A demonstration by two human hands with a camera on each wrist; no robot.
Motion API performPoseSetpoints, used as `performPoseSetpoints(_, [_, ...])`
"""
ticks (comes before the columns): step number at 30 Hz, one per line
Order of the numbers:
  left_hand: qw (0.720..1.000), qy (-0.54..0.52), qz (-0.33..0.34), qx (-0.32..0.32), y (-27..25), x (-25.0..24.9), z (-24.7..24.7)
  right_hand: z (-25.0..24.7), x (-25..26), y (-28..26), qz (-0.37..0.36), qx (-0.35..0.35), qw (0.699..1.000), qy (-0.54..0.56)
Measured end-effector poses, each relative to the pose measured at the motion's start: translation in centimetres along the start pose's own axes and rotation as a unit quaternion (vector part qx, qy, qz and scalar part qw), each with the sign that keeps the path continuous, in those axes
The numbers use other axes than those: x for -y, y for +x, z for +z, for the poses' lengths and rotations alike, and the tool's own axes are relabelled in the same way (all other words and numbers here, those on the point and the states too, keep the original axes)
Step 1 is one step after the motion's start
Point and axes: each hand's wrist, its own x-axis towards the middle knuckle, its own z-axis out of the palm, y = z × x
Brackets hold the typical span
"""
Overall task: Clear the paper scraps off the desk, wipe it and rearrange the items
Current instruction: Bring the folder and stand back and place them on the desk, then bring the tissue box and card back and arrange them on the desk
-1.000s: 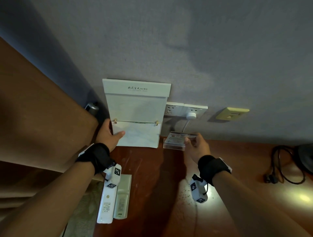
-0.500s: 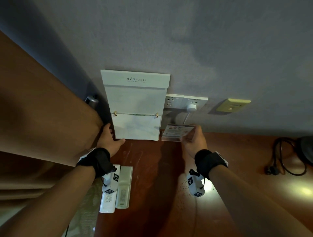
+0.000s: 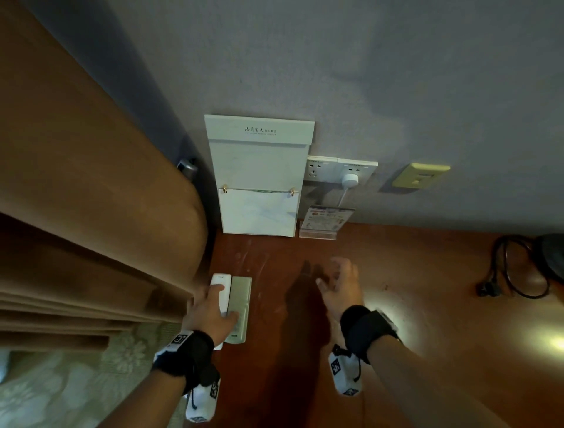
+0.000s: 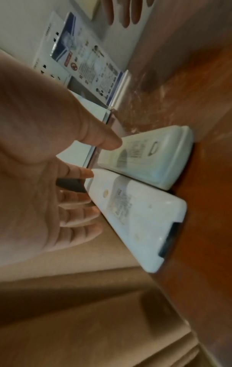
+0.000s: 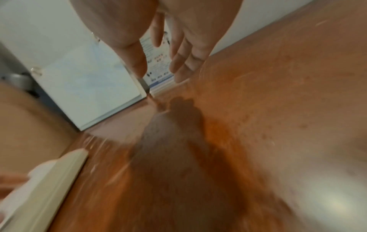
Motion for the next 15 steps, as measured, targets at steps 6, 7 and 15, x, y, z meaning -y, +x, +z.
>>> performPoseSetpoints(6, [0.999,0.053,0.008,0.001,-0.7,-0.6,0.2,1.1,-1.6,-4.2,0.041,0.084,0.996,-0.005])
performPoseSetpoints(7, [0.998,0.067,0.008,0.001,-0.7,-0.9,0.0,0.5,-1.6,-4.6,0.04,0.083,0.996,-0.011])
performPoseSetpoints(15, [0.983,0.128,0.128,-0.033,-4.4,-9.9,-0.9,-9.3,-2.9,-8.7,0.005,0.014,0.999,-0.049])
